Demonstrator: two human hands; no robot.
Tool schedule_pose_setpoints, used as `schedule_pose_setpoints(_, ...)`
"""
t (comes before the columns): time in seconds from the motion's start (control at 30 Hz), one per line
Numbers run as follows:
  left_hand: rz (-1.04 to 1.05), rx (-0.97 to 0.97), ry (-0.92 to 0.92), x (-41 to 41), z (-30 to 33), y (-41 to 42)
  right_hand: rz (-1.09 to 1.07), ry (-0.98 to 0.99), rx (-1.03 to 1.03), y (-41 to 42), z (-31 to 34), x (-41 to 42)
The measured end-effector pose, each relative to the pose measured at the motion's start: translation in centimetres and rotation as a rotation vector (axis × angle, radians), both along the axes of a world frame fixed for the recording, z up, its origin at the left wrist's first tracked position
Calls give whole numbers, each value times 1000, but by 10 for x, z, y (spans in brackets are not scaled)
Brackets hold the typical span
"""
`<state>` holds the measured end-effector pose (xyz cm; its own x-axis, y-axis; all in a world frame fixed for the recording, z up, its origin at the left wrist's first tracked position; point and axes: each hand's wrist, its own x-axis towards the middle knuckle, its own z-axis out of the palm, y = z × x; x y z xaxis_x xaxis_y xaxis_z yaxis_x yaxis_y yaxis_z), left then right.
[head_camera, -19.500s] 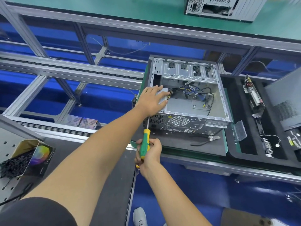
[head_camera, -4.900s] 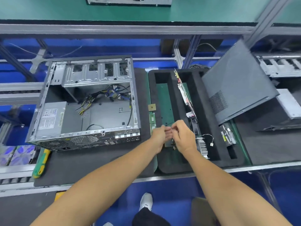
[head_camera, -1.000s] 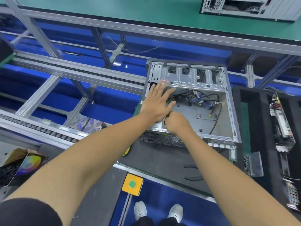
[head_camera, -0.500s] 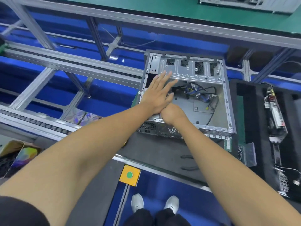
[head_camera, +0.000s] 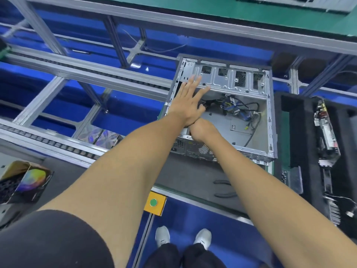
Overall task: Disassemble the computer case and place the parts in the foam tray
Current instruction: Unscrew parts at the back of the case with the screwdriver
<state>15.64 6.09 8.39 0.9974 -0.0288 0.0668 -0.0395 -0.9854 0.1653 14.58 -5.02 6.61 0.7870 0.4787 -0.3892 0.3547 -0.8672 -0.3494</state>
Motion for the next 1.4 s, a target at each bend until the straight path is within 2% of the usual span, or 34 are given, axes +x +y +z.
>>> schedule_pose_setpoints(0.17, -66, -68, -21, -8, -7, 4, 32, -27, 38, 0, -1, -2)
schedule_pose_setpoints(0.4, -14, 27, -61, 4, -5, 3, -38, 35, 97, 3, 6, -2)
schedule_pose_setpoints(0.57, -21, 4, -92, 15, -11, 7, -104, 43, 103, 1, 2, 3)
schedule_pose_setpoints(0.67, 13, 32, -136, 11, -9, 4, -113, 67, 151, 2, 8, -3)
schedule_pose_setpoints(0.83, 71, -33, -152, 17, -4, 5, -153, 63, 143, 3, 7, 2)
schedule_pose_setpoints(0.97, 121, 26, -245, 4, -1, -1, -170, 75, 146, 5, 13, -1)
schedule_pose_setpoints(1.03, 95, -51, -188, 0, -3, 3, -170, 79, 162, 3, 11, -2)
schedule_pose_setpoints(1.13, -64, -163, -97, -1, -8, 6, -165, 55, 148, 2, 9, -2)
schedule_pose_setpoints(1.2, -116, -127, -85, 4, -11, 9, -167, 77, 153, 2, 6, 0)
schedule_pose_setpoints(1.33, 24, 24, -113, 37, -1, 5, -147, 89, 170, 0, 7, 2)
schedule_pose_setpoints(1.4, -2, 70, -122, 47, -3, -5, -157, 71, 164, 1, 7, 4)
